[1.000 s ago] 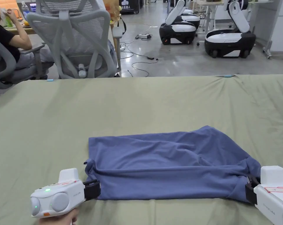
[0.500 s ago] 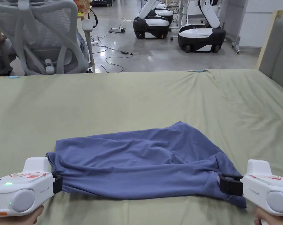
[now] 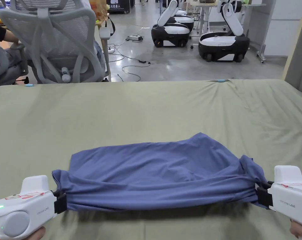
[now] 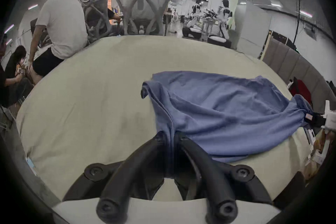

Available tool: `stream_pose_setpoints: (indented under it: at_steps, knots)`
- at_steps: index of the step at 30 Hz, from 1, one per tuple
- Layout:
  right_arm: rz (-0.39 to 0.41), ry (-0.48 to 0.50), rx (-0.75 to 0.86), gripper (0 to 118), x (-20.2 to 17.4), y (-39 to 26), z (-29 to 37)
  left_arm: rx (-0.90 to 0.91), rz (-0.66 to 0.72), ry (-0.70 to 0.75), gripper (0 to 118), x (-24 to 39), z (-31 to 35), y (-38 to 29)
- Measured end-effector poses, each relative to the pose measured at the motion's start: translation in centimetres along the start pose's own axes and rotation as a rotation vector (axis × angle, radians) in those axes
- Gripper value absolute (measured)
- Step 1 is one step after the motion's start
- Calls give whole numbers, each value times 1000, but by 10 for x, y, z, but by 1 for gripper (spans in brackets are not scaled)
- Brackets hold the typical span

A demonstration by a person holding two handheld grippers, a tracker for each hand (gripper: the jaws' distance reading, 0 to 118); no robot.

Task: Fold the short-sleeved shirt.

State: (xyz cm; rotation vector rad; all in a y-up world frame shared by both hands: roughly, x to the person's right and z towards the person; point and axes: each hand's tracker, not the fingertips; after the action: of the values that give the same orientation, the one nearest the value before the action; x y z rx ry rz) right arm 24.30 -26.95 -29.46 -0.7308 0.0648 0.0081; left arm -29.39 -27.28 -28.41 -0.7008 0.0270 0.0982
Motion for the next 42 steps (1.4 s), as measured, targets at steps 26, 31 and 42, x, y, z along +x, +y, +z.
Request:
stream_pose_setpoints:
  at_steps: [26,31,42]
  knots:
    - [152,85,191,0,-121,22,-18,149,-173,-45,0,69,-14,14]
    - [149,79,163,0,-110,30,-39,48,-124,-3,0,29,-53,47]
    - [121,24,88,0,-67,66,-108,-146,-138,92,106,-19,-215,125]
